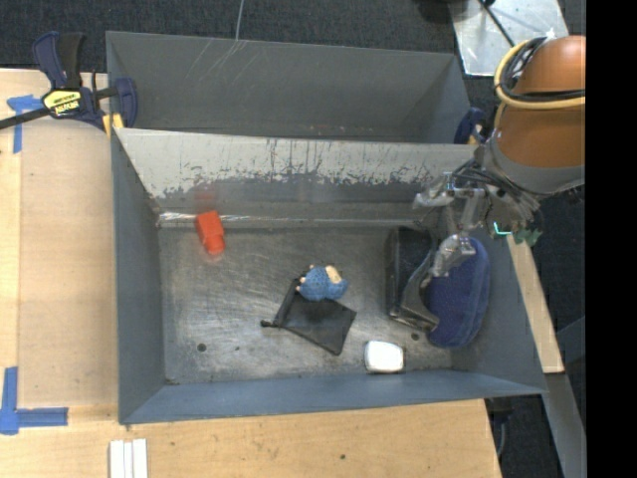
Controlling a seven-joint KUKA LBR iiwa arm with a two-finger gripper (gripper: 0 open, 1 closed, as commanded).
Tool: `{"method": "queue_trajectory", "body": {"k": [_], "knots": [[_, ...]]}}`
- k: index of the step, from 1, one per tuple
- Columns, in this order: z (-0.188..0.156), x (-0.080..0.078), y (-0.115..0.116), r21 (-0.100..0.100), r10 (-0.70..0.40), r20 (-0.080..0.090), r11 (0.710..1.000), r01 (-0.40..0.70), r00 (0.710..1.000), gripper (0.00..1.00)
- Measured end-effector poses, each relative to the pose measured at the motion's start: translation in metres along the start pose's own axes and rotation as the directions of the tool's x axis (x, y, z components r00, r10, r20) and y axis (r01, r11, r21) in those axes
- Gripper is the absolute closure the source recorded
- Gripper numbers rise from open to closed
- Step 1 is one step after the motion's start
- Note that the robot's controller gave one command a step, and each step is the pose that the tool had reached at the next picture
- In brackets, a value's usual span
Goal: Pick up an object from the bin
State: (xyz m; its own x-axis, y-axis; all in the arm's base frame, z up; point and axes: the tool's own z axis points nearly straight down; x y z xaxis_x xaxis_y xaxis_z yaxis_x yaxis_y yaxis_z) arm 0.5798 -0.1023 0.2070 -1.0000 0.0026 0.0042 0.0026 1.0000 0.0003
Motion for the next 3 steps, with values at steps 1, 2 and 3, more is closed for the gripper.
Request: {"method": "queue_trajectory", "body": {"k": [1, 2, 3], "knots": [[0.133, 0.013, 0.098, 0.001, 0.276, 0.013, 0.961, -0.276, 0.961, 0.0], [0.105, 0.018, 0.156, -0.005, 0.261, 0.01, 0.965, -0.261, 0.965, 0.0], [0.107, 0.006, 0.135, -0.002, 0.294, 0.009, 0.956, -0.294, 0.956, 0.0]]}}
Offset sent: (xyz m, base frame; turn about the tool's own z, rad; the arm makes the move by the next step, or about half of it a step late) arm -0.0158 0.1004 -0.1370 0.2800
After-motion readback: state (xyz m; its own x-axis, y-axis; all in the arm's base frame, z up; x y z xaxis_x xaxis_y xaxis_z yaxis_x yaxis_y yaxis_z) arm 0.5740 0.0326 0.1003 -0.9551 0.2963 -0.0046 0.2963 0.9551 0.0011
